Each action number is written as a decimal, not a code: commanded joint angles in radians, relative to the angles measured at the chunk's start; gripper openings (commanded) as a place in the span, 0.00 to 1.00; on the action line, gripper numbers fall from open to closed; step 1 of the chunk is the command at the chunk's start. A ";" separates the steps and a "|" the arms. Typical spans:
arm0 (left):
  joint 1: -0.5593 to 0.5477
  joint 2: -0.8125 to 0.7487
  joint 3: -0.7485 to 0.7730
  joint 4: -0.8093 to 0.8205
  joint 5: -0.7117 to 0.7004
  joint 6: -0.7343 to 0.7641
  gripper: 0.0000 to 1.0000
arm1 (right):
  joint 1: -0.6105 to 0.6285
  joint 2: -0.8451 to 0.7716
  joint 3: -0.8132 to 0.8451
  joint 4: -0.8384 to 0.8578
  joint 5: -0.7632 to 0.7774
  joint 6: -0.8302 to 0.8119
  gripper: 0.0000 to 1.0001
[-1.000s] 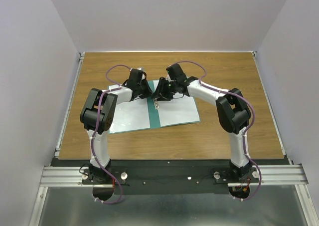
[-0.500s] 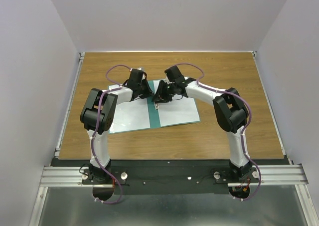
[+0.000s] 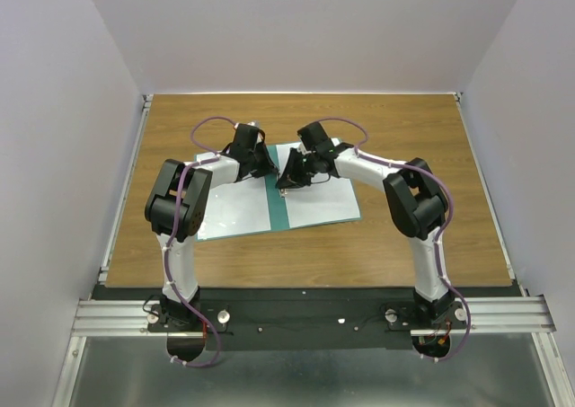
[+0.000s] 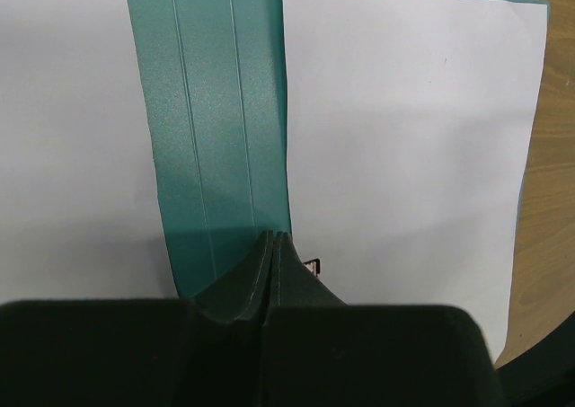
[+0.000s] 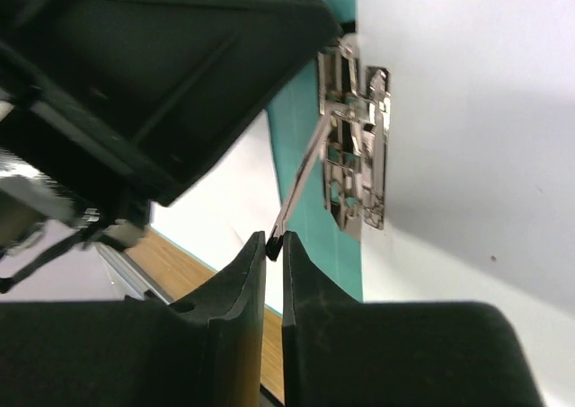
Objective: Put the files into the folder
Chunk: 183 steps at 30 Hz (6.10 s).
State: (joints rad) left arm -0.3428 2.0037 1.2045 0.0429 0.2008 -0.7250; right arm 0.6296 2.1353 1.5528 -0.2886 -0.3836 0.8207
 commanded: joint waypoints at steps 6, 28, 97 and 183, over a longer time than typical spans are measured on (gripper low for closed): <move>-0.005 0.038 0.015 -0.061 -0.055 0.032 0.03 | 0.010 -0.031 -0.144 -0.011 0.009 -0.003 0.08; -0.010 0.075 0.035 -0.078 -0.073 0.111 0.00 | -0.010 0.003 -0.235 -0.030 0.032 -0.052 0.01; -0.010 -0.071 0.064 -0.103 -0.104 0.104 0.27 | -0.059 -0.205 -0.105 -0.069 -0.104 -0.259 0.55; 0.191 -1.076 -0.674 0.075 -0.083 0.068 0.97 | 0.191 -0.150 0.366 -0.396 1.033 -0.497 0.01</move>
State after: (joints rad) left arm -0.1905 0.9512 0.5659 -0.0029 -0.0189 -0.7097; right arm 0.8562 2.0670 1.9522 -0.7200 0.6689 0.3637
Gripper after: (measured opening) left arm 0.968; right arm 0.023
